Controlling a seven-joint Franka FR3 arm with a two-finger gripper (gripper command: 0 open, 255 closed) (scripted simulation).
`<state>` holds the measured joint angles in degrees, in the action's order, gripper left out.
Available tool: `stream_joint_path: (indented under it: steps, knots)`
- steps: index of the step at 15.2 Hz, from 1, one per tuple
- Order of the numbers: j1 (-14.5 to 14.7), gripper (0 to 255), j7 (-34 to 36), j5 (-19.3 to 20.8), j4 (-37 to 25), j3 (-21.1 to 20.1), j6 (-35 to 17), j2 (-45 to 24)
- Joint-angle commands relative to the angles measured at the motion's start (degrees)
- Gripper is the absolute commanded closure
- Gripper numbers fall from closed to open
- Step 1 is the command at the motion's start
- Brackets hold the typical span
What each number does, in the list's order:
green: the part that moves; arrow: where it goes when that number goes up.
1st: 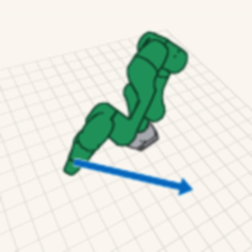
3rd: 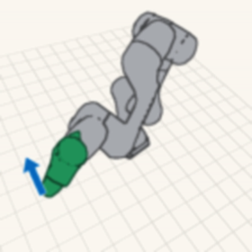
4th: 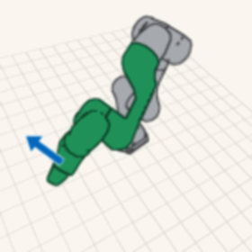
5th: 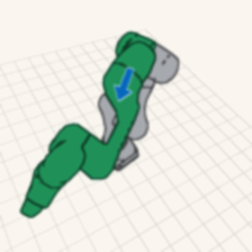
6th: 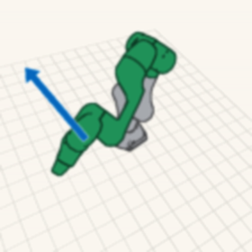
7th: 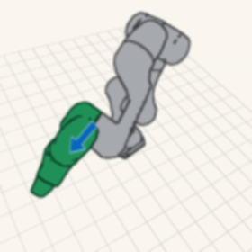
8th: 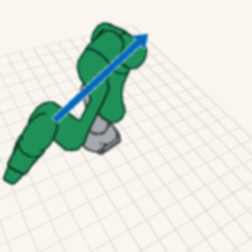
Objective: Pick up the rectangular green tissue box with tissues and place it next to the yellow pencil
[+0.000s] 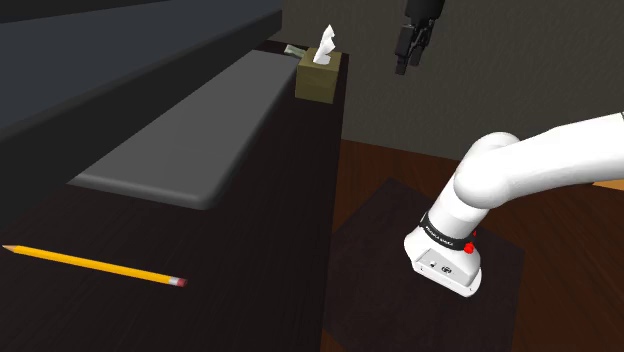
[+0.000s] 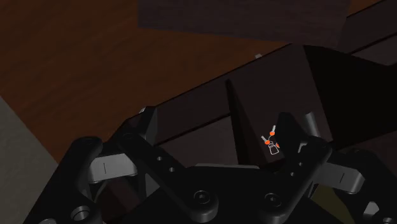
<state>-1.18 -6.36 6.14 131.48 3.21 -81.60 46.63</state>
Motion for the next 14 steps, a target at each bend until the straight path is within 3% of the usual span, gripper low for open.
stream_joint_path:
  steps: [1, 14]
  knots:
    - [0.0, 0, 0.0, 0.0, 0.0, 0.0, 0.0, 0.0]
    - [5.4, 0, 4.1, -20.9, -12.5, 3.0, -12.7, -14.6]
